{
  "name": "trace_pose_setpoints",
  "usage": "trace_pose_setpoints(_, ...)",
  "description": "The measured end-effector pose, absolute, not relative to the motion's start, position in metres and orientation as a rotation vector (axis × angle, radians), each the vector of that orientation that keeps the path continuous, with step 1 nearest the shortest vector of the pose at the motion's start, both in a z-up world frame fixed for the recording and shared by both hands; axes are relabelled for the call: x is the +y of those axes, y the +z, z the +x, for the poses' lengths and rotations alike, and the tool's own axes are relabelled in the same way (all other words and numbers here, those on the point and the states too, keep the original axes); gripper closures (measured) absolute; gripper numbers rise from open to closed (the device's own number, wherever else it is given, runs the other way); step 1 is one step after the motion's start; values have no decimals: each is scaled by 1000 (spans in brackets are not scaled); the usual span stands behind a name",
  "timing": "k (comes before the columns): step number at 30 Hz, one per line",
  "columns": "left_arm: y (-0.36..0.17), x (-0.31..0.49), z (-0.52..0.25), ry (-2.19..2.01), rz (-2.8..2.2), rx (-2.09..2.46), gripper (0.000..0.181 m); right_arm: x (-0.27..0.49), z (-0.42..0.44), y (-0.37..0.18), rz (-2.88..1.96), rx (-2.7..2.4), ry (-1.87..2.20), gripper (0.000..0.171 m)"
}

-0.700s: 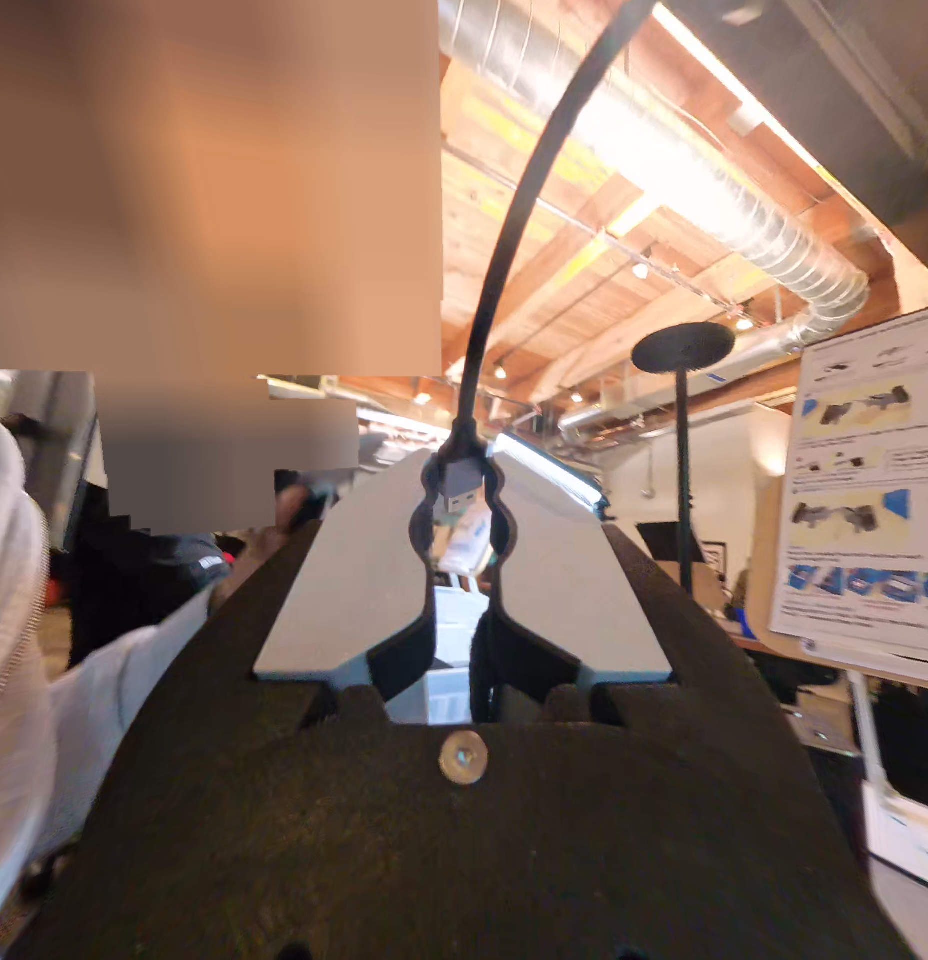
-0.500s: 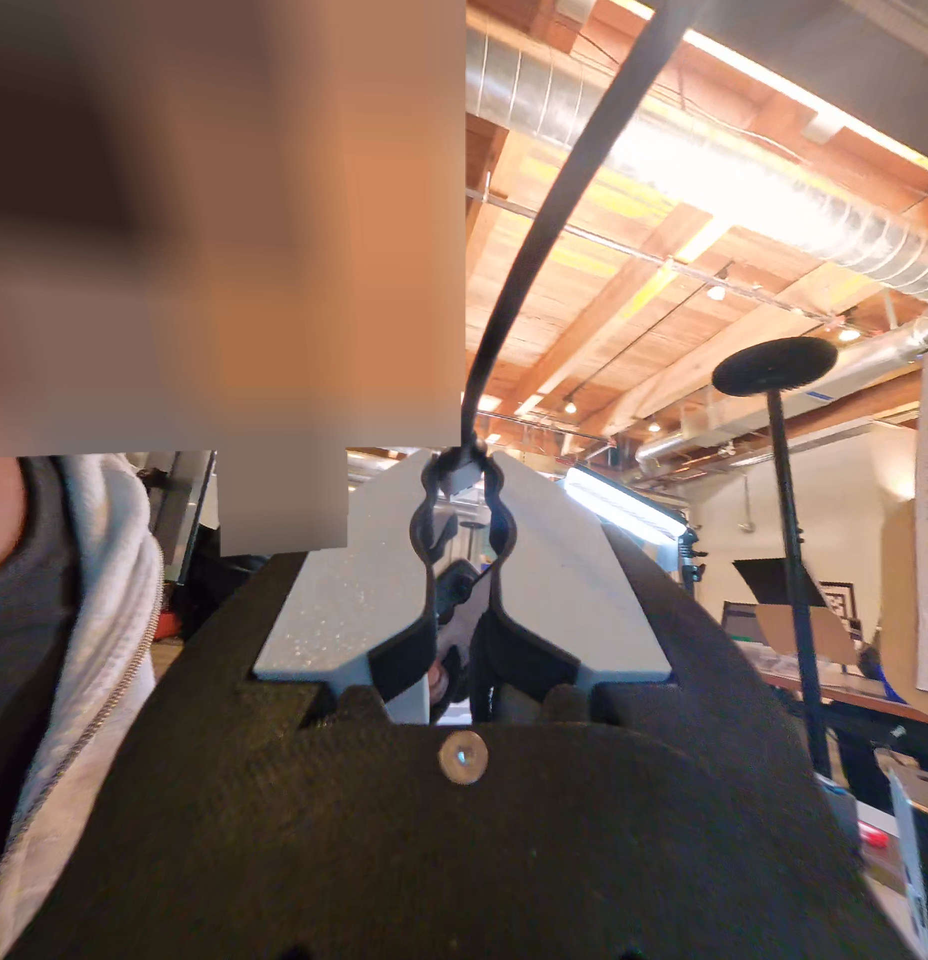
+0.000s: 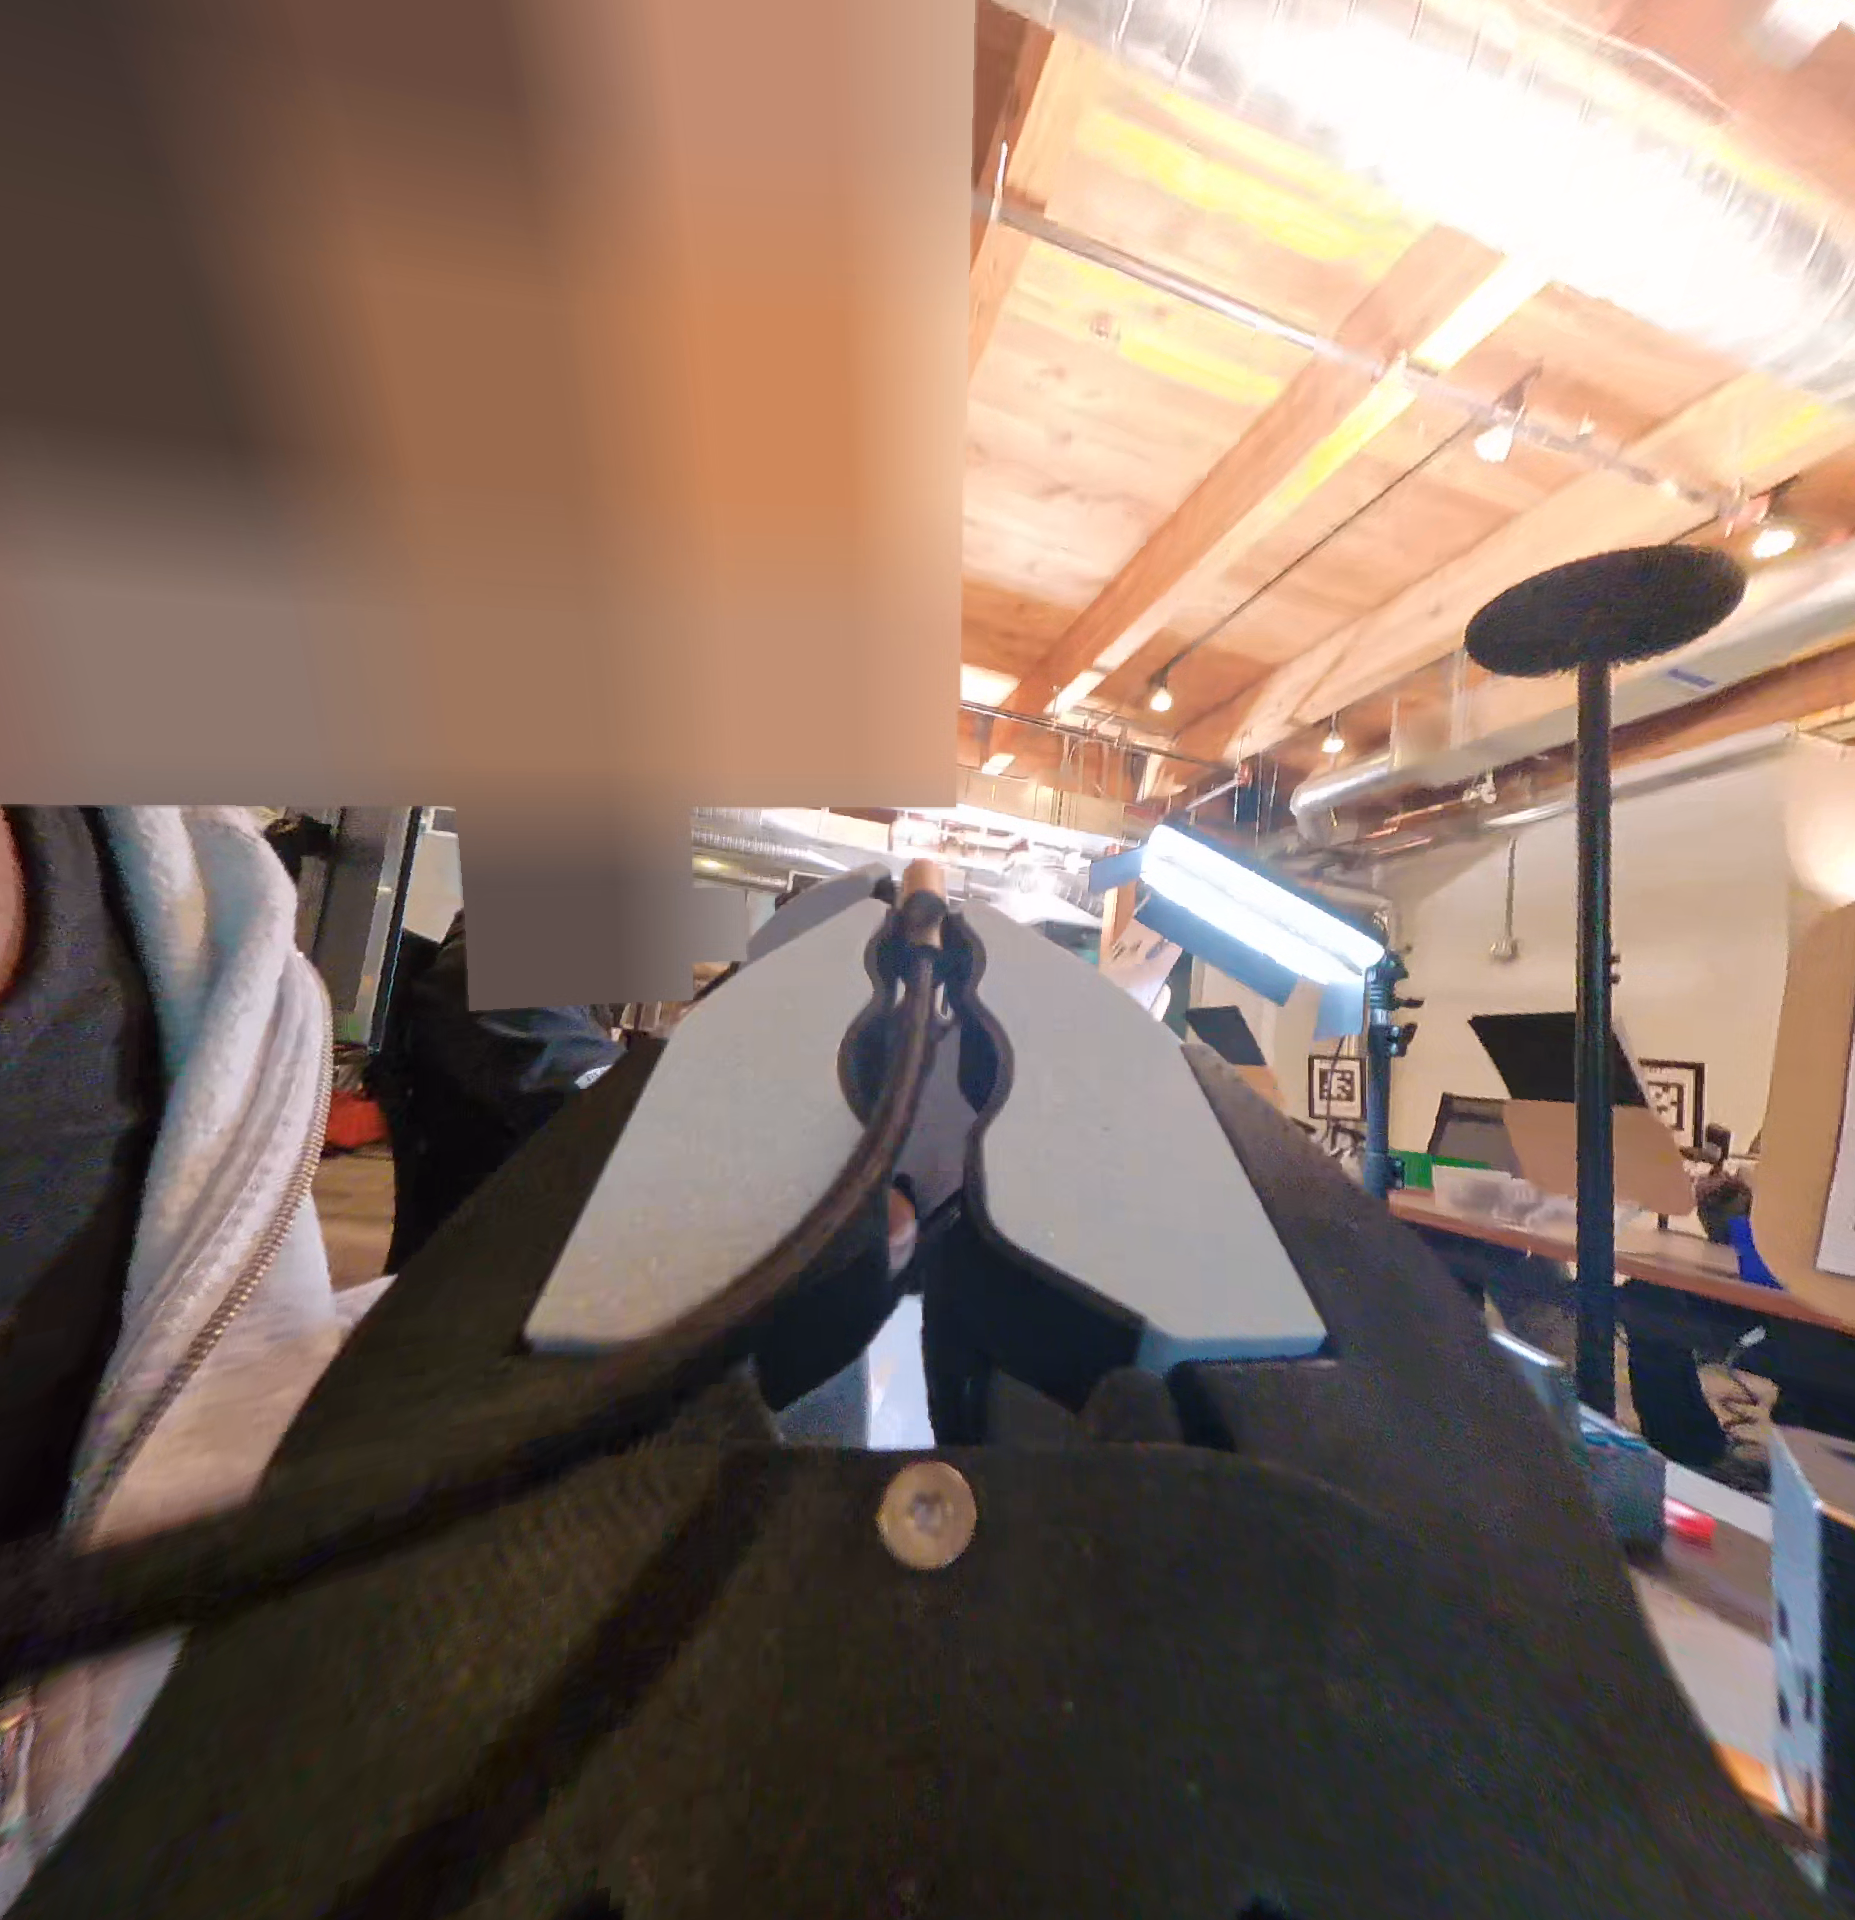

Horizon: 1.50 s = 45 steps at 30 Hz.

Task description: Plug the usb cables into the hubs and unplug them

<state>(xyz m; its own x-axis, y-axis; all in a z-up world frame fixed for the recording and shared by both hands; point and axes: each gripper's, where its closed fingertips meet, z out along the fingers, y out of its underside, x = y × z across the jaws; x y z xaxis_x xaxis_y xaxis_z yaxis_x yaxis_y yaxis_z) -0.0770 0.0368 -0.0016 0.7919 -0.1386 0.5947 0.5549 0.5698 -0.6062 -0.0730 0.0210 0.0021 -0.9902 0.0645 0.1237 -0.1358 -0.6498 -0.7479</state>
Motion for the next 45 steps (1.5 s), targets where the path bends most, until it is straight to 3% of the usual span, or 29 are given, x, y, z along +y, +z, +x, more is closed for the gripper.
trace_pose_setpoints(1, -3, 34, -82, -339, -880, -538, 155, 20, -74, 2, 112, -1263, 2759, 163)
trace_pose_setpoints(5, -3, 28, -82, 15, -961, -450, 162, 17, -75, -2, 65, -1323, 2810, 163)
trace_pose_setpoints(12, 5, 19, -73, 6, -902, -350, 176, 10, -72, -3, 43, -1310, 2900, 161)
trace_pose_setpoints(15, 31, -6, -56, 108, -879, -240, 176, 14, -71, -6, 45, -1295, 2806, 144)
trace_pose_setpoints(22, 55, -74, -37, 556, -1129, -194, 177, 50, -100, -43, 45, -1444, 2201, 132)
trace_pose_setpoints(26, 44, -102, -48, 959, -1348, -248, 176, 94, -132, -35, -58, -1407, 2010, 134)
trace_pose_setpoints(29, 32, -96, -61, 1221, -1489, -226, 176, 110, -130, -14, -118, -1338, 2041, 145)
trace_pose_setpoints(35, -7, -65, -99, 1701, -1716, -80, 177, 34, -85, -12, -153, -1613, 2183, 149)
trace_pose_setpoints(45, -56, -25, -120, 1869, -1762, 134, 177, -26, -100, -52, -455, -2062, 2075, 137)
